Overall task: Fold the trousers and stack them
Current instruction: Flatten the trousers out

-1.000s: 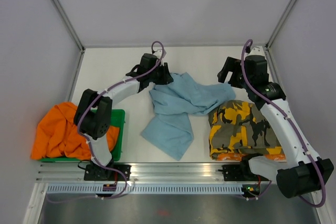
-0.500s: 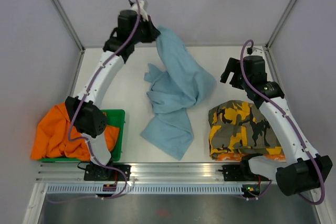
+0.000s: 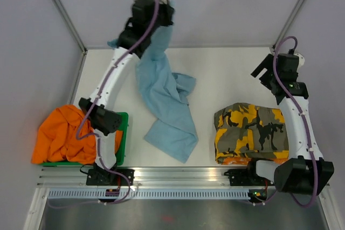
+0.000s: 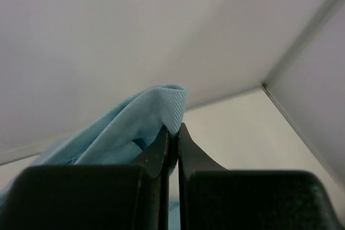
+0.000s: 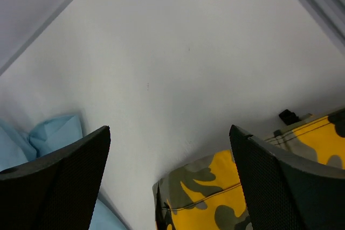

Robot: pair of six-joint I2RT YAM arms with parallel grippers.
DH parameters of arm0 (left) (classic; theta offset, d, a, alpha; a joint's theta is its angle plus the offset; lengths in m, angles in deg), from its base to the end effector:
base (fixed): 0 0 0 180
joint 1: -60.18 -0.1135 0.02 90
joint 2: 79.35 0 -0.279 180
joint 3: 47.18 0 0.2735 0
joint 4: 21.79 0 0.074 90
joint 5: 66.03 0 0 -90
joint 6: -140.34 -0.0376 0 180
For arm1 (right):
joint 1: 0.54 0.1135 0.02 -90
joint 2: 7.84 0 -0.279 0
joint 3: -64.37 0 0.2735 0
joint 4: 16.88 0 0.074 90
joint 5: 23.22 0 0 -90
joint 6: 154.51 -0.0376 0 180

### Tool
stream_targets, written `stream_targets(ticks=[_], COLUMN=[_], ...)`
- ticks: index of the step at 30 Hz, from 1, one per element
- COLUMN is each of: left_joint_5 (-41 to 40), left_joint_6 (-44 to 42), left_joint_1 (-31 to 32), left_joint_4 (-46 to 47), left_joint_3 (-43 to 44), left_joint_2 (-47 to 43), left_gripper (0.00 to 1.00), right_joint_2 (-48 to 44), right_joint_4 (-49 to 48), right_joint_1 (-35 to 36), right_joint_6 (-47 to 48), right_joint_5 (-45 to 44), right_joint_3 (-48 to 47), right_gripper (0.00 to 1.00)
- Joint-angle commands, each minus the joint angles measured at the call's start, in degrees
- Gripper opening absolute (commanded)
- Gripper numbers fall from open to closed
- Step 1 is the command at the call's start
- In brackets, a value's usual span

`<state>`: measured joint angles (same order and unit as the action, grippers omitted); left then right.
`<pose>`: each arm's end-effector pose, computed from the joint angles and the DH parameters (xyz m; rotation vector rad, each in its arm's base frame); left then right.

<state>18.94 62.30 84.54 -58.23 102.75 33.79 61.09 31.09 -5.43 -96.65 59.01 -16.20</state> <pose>0.4205 -0.1868 0.5345 0.1012 1.5776 -0.4293 0.2758 -0.0287 0.3631 0.7700 2.0615 0.1169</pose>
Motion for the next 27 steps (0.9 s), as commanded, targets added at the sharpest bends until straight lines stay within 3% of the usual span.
stream_targets(ticks=[1,7,14,16,17,18,19,22,25,27], left_joint_5=[4.14,4.69,14.08,16.28,16.64,15.16,14.19,7.60,0.92,-1.19], left_joint_6=[-7.14,-4.51,1.39,0.96,0.26,0.51,1.82,3.58,10.58,16.30], left_joint_1=[16.11,29.76,31.10,32.06,32.33,32.68,32.77,31.37,26.72,20.25], left_joint_4=[2.24,5.57,3.65,1.37,0.57,-0.56,-3.10,-8.99,-11.56,-11.56], left_joint_3=[-1.71,-5.06,-5.15,-6.20,-6.73,-7.26,-7.35,-7.87,-15.32,-27.43], left_joint_2=[4.01,13.06,18.17,17.38,16.94,16.50,15.28,11.50,1.93,-7.82], left_gripper=[0.02,0.02,0.06,0.26,0.49,0.94,1.00,1.00,1.00,1.00], right_joint_2=[0.24,1.83,1.82,2.35,2.53,2.88,3.05,4.11,6.04,7.80], right_joint_4=[1.09,5.66,2.43,0.49,-1.60,-3.10,-4.86,-9.61,-12.52,-13.32], right_joint_1=[-3.97,-14.26,-14.98,-14.98,-14.98,-14.98,-14.98,-14.89,-14.02,-8.34], right_joint_6=[-0.12,2.96,6.65,8.40,9.19,9.55,9.99,10.96,12.54,15.51], right_joint_5=[0.39,1.53,4.07,9.49,11.35,13.72,19.75,25.33,33.51,34.76], right_joint_3=[-5.48,-14.70,-15.16,-14.90,-14.55,-14.19,-13.23,-12.00,-11.90,-12.52], right_gripper=[0.98,0.98,0.98,0.98,0.98,0.98,0.98,0.98,0.98,0.98])
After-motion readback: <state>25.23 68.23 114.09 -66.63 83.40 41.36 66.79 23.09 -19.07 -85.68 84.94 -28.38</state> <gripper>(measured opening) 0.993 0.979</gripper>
